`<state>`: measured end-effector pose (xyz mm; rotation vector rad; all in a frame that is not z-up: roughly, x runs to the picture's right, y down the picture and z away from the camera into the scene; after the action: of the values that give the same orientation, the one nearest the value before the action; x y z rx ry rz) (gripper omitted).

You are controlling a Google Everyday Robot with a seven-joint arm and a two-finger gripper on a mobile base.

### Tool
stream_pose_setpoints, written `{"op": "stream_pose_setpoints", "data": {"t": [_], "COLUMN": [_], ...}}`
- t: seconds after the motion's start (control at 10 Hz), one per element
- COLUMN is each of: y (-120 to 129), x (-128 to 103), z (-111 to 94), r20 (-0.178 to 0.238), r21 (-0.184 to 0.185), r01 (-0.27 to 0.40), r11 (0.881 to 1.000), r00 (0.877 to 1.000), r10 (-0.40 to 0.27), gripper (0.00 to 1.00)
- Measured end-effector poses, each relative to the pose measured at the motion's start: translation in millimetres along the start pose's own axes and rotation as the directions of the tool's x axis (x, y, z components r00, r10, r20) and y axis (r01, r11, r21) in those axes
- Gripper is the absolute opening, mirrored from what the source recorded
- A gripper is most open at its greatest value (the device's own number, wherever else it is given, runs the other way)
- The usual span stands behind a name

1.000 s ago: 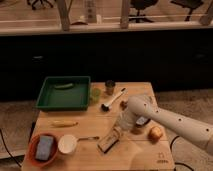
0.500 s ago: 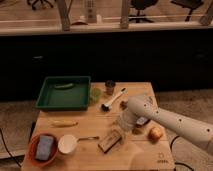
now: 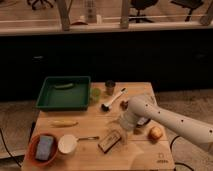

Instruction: Place eraser in table surface

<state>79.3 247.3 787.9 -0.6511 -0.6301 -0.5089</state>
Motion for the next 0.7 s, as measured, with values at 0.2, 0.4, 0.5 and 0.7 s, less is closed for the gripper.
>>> {"op": "stream_pose_setpoints", "data": {"t": [0.2,0.4,0.5,0.7], "y": [-0.6,-0.8,-0.5,-0.8], "x": [1.4,4.0,3.8,3.4], "z": [-3.3,-6.6,-6.7,-6.4], "r20": [0.004,0.010,0.010,0.011], "r21": [0.000,0.003,0.002,0.001], "r01": [0.018,0.032,0.033,0.033], "r11": [1.000,0.999,0.999,0.999], "r00": [1.000,0.999,0.999,0.999], "r10": [-0.018,-0.032,-0.033,-0.034], "gripper": [0.80,0.80,0.80,0.80]}}
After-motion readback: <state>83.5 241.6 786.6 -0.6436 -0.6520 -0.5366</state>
